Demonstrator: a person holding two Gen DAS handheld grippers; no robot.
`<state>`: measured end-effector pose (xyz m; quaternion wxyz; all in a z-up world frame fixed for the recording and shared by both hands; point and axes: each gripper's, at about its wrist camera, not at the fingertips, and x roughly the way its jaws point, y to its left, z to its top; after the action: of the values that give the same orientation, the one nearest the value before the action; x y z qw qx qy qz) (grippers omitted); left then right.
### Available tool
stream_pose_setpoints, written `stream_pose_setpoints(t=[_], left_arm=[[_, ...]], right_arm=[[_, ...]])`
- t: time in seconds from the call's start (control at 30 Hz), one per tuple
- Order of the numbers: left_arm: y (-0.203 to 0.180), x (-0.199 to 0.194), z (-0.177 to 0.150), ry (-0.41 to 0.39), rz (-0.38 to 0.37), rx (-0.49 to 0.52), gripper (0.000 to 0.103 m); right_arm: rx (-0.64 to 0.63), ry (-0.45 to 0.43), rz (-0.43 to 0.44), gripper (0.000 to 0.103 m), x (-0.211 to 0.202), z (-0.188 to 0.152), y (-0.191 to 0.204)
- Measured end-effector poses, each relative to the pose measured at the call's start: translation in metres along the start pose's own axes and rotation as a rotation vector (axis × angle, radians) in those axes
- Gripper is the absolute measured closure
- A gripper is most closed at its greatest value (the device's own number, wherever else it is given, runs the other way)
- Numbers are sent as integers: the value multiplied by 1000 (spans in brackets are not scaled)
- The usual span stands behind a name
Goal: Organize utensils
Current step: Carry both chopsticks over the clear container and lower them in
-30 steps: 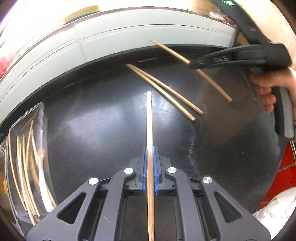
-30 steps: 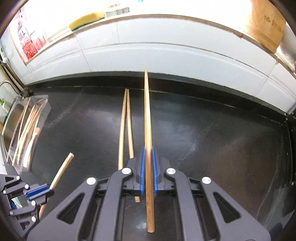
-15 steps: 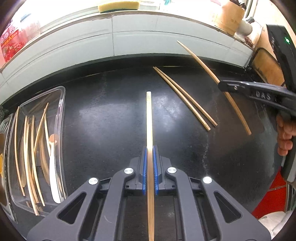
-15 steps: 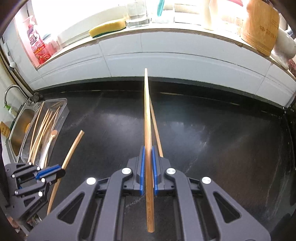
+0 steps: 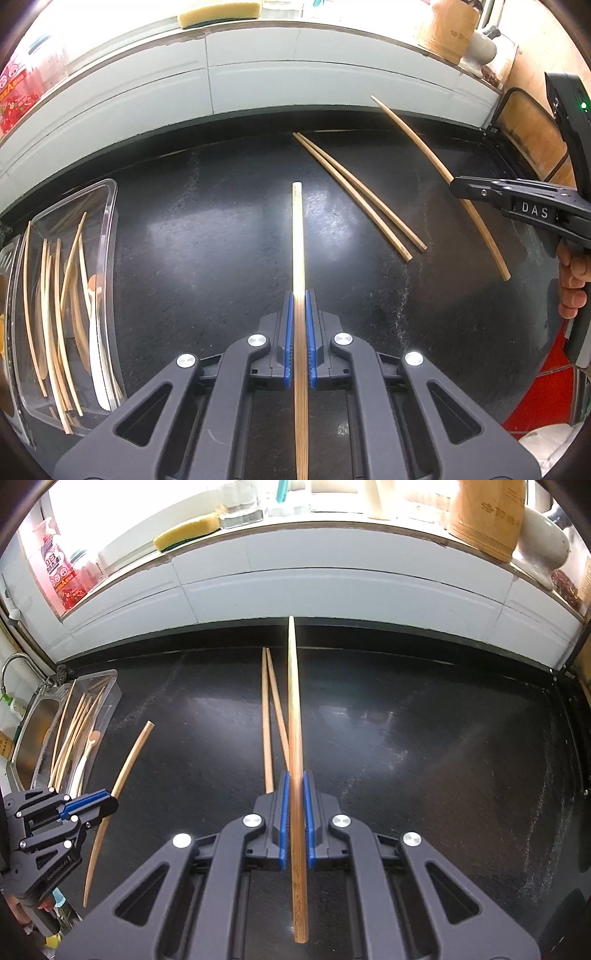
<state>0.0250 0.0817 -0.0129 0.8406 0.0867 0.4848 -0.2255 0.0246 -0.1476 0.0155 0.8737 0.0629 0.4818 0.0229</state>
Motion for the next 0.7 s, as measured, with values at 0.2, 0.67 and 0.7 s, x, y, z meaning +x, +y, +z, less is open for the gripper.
stream_pose_setpoints(t=[0.2,0.67,0.7], left_arm=[[-1,1,4,-3,11,-12,97],[-3,6,12,-9,24,-42,97],[-3,7,12,-7,24,-42,97]], right_arm=[[9,-3,-13,95,-2,-2,-10],[41,13,1,95,-1,-12,-22],[42,12,-1,95,-1,-12,-22]])
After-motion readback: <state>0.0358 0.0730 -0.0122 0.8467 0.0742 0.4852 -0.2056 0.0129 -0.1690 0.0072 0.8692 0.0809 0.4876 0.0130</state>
